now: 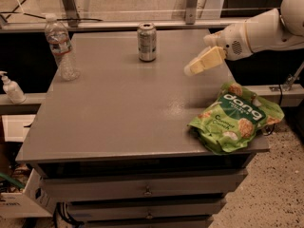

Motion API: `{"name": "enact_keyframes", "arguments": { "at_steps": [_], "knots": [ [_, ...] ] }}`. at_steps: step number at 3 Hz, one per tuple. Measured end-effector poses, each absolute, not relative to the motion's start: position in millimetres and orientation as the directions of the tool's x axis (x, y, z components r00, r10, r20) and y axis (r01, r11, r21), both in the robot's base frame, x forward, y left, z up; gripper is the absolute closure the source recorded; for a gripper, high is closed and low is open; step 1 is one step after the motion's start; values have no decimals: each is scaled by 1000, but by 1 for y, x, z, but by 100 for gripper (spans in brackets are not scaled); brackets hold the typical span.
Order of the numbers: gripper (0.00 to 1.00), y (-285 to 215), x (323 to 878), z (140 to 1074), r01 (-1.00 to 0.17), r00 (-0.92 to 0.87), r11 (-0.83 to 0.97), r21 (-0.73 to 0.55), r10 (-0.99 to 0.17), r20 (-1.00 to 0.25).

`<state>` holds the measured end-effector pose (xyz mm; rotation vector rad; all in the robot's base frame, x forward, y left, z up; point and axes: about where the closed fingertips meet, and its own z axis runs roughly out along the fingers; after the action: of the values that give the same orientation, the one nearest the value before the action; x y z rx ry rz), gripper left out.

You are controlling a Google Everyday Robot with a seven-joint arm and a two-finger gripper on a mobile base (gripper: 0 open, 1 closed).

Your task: Pick 7up can

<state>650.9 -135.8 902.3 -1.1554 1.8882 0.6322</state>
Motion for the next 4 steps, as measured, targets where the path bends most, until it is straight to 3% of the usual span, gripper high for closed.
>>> {"name": "enact_keyframes", "arguments": {
  "at_steps": [4],
  "knots": [
    [0,-64,765,879,-850,-131,527,14,-185,-974]
  ]
}}
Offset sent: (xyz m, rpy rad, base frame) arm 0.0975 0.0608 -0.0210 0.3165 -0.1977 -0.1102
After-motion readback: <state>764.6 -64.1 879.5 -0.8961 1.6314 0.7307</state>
